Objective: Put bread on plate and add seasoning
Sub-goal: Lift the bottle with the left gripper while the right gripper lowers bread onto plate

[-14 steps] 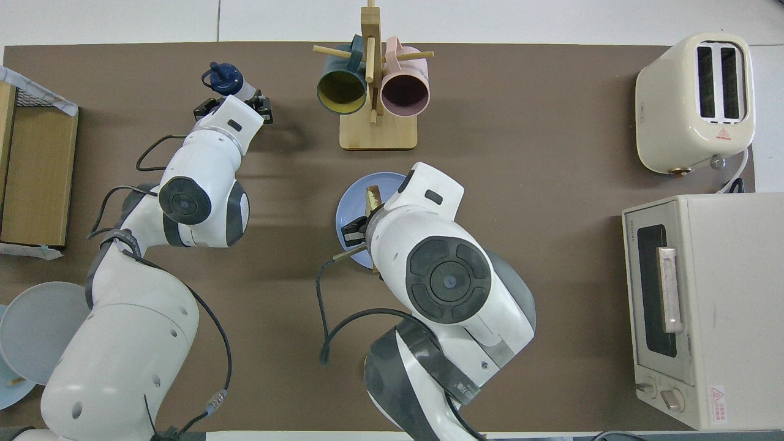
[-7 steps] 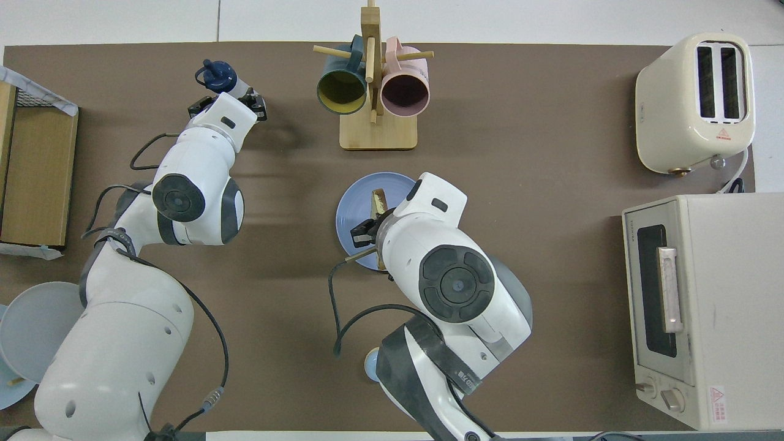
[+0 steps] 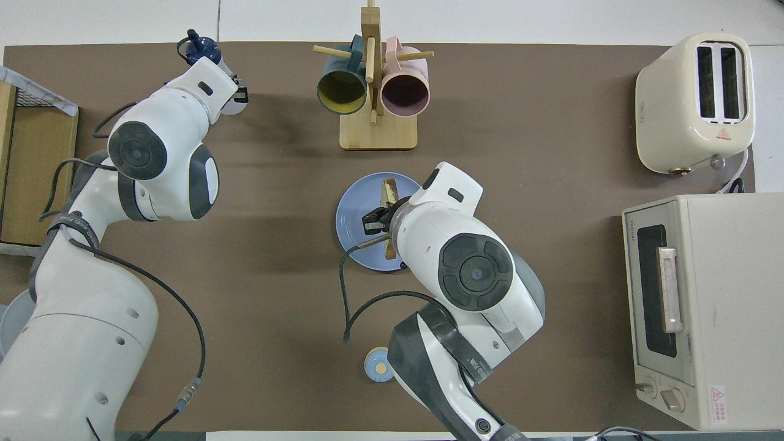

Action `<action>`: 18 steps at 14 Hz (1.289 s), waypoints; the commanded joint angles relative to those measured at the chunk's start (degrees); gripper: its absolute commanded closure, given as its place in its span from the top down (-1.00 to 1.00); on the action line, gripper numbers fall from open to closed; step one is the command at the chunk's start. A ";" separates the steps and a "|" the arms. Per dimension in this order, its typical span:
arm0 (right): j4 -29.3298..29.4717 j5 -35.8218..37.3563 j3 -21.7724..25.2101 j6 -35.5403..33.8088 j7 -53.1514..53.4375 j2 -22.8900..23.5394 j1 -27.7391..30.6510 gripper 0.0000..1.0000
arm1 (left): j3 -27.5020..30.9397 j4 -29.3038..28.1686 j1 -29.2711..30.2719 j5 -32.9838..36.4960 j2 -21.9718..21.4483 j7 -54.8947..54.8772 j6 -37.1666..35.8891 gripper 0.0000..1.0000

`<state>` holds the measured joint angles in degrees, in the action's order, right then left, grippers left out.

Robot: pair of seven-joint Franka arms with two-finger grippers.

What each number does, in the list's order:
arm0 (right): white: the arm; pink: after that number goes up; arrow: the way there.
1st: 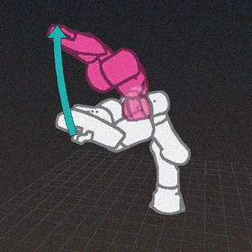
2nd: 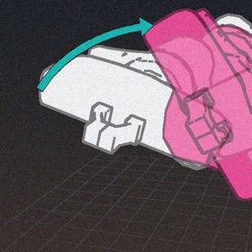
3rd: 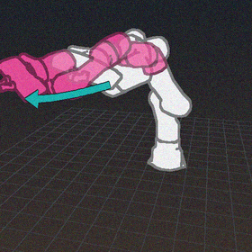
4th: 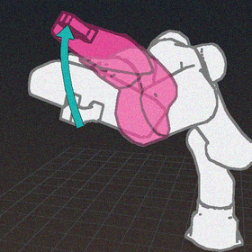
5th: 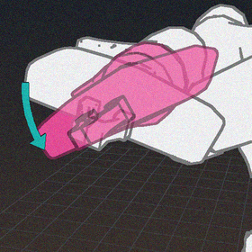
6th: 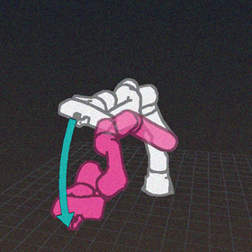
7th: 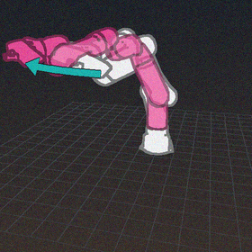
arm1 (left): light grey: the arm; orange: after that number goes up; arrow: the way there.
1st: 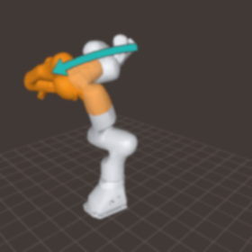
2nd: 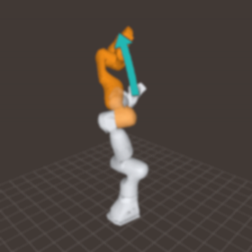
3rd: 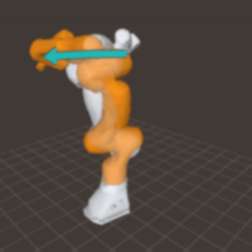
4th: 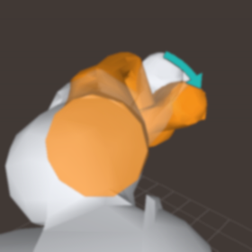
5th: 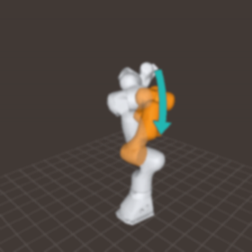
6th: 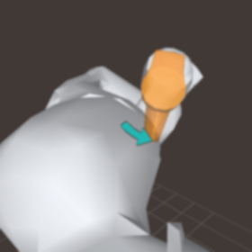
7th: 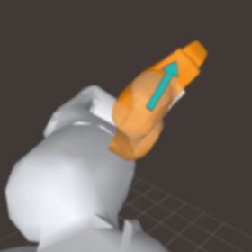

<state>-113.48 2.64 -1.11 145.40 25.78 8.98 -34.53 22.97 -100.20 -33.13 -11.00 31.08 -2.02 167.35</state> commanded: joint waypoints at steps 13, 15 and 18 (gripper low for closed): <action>-7.18 0.53 -0.38 8.49 3.40 0.08 0.96 -1.00 | -0.91 -2.98 -2.02 0.98 -29.74 -29.78 -52.19 -1.00; -7.89 0.53 -0.38 8.32 3.40 -0.19 1.83 -0.89 | -0.91 -5.26 -3.78 0.98 -32.91 -32.59 -56.41 -1.00; -7.72 0.53 -0.38 7.97 3.49 -0.10 2.10 1.00 | -0.91 -9.21 -6.07 1.07 -37.30 -35.32 -57.31 -1.00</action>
<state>-119.70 2.63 -0.97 152.77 27.70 9.97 -32.97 21.67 -105.13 -37.56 -10.75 -1.81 -35.14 110.50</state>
